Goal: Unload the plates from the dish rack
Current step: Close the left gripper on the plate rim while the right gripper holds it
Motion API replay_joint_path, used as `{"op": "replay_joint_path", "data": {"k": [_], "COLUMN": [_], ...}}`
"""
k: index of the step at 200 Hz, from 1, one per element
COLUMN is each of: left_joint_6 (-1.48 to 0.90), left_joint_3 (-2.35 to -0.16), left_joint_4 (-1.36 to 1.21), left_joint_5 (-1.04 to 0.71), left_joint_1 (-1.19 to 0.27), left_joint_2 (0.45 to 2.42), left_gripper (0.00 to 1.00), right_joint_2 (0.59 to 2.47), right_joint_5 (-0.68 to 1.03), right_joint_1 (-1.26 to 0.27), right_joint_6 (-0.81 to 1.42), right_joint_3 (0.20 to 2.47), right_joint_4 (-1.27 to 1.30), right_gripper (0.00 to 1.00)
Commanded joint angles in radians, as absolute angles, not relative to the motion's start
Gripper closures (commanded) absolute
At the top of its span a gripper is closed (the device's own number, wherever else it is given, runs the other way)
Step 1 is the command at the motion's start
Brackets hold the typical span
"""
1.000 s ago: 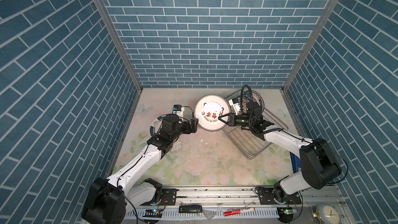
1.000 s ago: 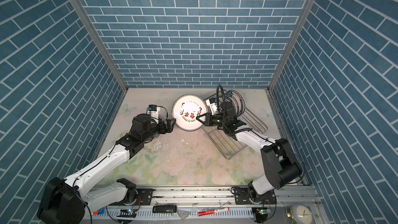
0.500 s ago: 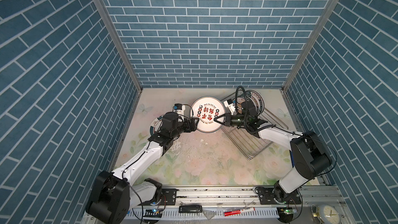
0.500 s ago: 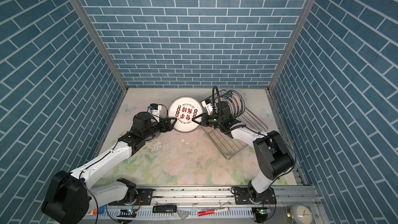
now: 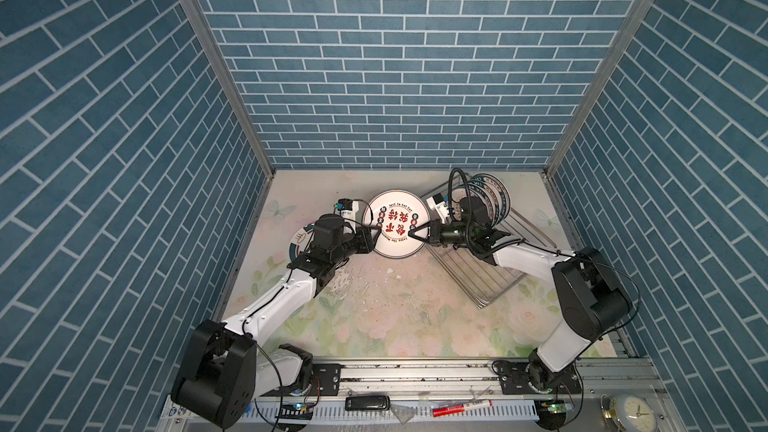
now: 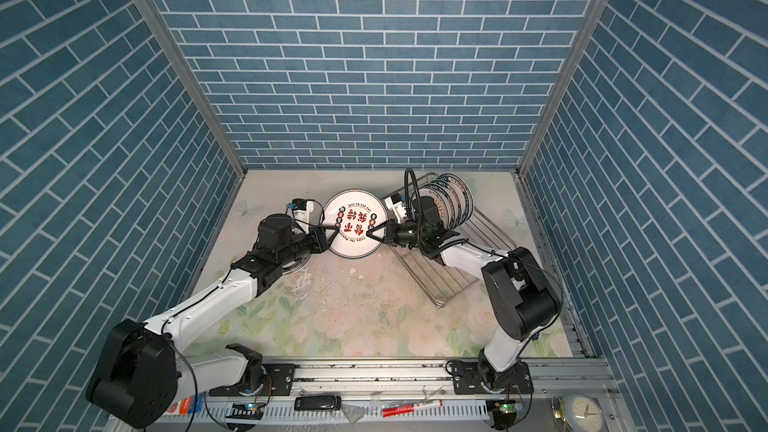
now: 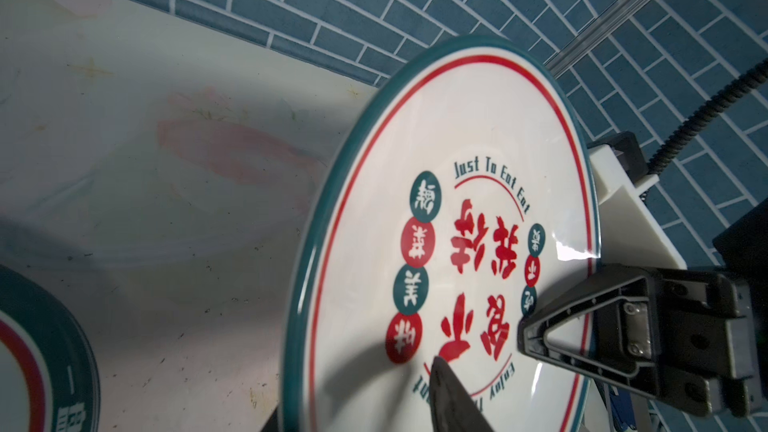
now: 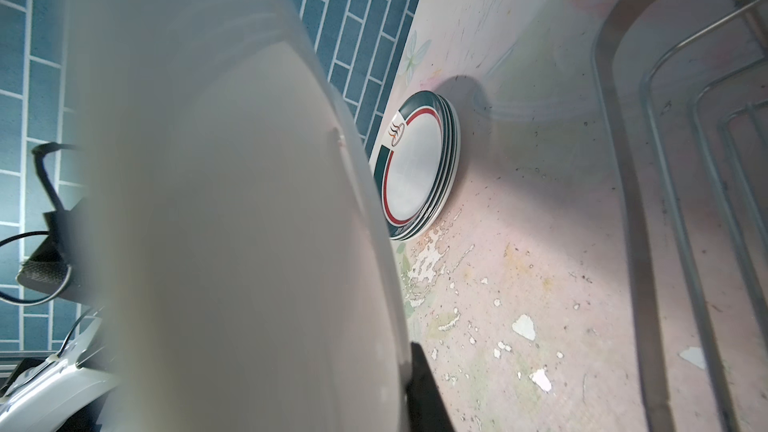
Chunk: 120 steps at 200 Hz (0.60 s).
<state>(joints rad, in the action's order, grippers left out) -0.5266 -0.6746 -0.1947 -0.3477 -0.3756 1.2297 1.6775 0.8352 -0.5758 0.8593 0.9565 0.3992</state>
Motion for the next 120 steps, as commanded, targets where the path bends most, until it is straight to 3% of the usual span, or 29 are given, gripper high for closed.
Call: {"op": "replay_joint_path", "data": {"k": [1, 47, 78, 120], "left_joint_6": [-0.525, -0.526, -0.522, -0.524], "left_joint_3": [-0.695, -0.728, -0.730, -0.732], "left_joint_4": [-0.231, -0.233, -0.241, -0.248], "left_joint_5": [-0.430, -0.449, -0.467, -0.483], "left_joint_1": [-0.382, -0.383, -0.383, -0.383], "left_joint_2": [1.262, 1.294, 1.302, 1.312], "left_gripper": [0.64, 0.84, 1.00, 1.00], "right_joint_2": [1.661, 1.645, 1.640, 1.632], "right_joint_5": [0.858, 0.843, 0.838, 0.832], "right_joint_1": [-0.586, -0.588, -0.587, -0.586], "right_joint_6": [0.844, 0.815, 0.805, 0.794], "right_joint_3": [1.017, 1.017, 1.015, 1.016], "right_joint_4": [0.451, 0.424, 0.423, 0.419], "right_gripper": [0.91, 0.77, 0.73, 0.59]}}
